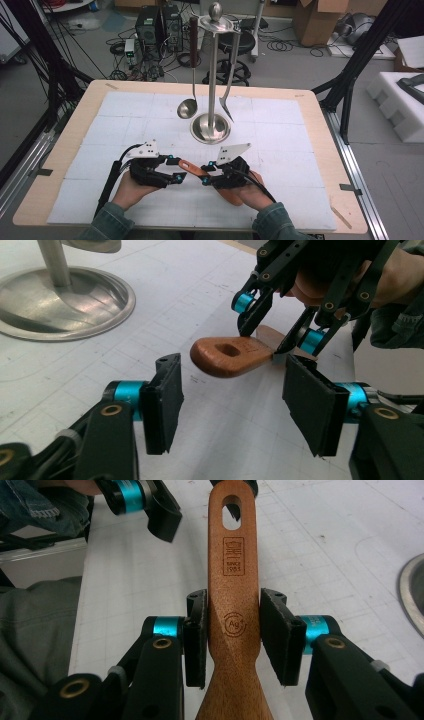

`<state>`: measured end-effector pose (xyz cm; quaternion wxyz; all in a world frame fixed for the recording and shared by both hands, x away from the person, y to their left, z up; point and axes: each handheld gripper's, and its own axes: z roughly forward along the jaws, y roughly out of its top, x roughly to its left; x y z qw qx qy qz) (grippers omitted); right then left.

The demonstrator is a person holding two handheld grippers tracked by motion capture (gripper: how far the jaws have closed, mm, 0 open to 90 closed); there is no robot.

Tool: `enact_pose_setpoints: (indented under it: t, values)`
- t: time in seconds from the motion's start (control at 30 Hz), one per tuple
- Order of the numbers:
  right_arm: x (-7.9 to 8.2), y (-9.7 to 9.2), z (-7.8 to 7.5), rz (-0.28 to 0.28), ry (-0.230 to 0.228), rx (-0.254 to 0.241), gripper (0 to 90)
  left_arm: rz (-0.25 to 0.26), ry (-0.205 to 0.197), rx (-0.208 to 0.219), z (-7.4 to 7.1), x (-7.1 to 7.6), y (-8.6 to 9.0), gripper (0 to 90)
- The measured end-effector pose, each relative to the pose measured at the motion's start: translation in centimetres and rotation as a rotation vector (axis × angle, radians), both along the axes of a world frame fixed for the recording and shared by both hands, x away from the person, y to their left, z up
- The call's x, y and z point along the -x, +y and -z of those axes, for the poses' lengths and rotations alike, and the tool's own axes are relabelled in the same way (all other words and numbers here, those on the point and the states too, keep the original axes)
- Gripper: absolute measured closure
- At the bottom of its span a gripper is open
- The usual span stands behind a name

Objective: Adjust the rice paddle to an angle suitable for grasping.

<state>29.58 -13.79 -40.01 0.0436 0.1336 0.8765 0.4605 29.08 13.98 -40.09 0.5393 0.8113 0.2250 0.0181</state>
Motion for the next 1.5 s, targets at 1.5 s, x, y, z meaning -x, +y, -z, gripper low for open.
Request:
enact_pose_setpoints:
  t: [1.5]
  values:
    - [-0.6,1.2,-0.7,-0.068,0.108,0.033,66.6,0.018,-0.042,-0.01,-0.9,0.3,-0.8,56.0]
